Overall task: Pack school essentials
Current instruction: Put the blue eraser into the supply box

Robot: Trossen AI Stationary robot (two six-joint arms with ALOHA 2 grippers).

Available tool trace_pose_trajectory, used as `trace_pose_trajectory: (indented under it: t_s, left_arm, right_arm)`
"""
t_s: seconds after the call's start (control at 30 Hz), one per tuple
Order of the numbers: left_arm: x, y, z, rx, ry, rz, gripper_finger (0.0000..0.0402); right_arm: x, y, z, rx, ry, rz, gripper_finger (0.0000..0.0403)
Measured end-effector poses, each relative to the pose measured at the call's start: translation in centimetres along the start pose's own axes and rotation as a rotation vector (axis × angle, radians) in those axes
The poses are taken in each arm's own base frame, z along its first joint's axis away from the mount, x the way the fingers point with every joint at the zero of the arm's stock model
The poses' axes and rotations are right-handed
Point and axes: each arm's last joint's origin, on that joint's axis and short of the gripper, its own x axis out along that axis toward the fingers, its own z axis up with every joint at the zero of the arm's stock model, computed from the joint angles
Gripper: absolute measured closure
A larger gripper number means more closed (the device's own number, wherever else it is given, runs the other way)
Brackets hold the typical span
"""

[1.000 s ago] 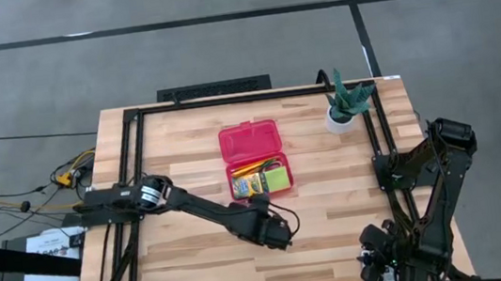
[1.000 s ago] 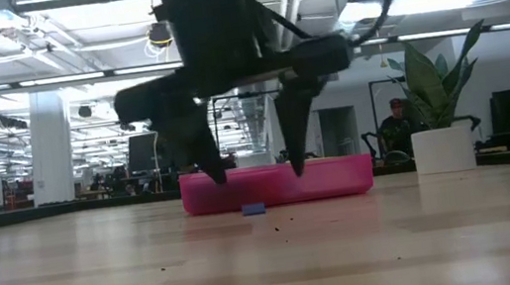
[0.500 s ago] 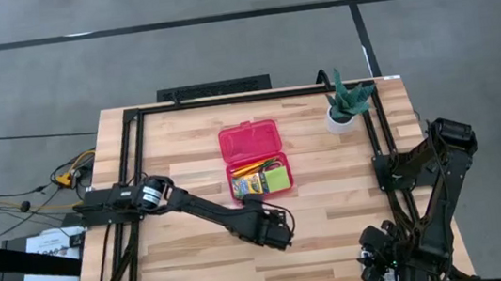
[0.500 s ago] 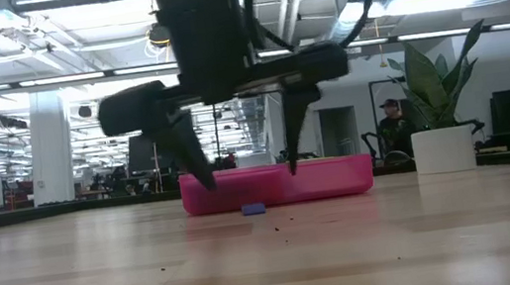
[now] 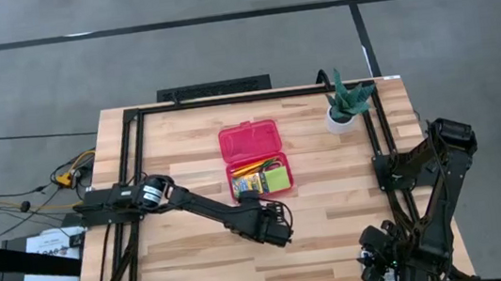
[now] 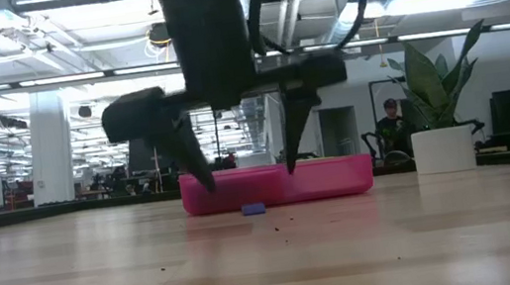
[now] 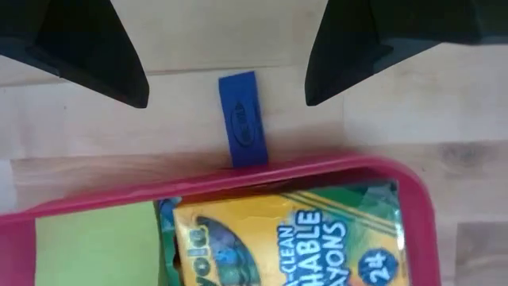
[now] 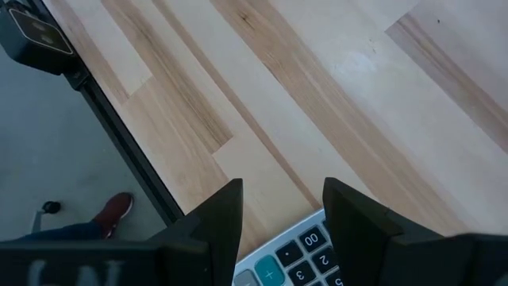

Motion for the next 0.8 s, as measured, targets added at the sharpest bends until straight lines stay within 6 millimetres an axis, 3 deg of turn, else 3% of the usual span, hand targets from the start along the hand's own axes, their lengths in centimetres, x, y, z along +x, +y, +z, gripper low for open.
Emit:
trace_pose_trajectory:
  t_s: [0.27,0.5,0.63,0.8]
  left_arm:
    - [2.0,0.2,-1.2,0.000,0.035,0.068,0.0070]
    - [2.7,0.0,-0.7,0.018,0.030,0.077,0.0079]
    - [2.8,-0.1,-0.5,0.015,0.029,0.074,0.0121]
    - [2.9,-0.1,-0.5,0.021,0.031,0.076,0.0210]
  right_arm:
    - [-0.1,-0.1,-0.1,-0.009,0.001,0.000,0.0221]
    - [-0.3,-0.2,-0.6,-0.022,0.010,0.004,0.0221]
    - [-0.3,-0.2,-0.7,-0.024,0.011,0.005,0.0221]
    - [-0.3,-0.2,-0.7,-0.024,0.010,0.005,0.0221]
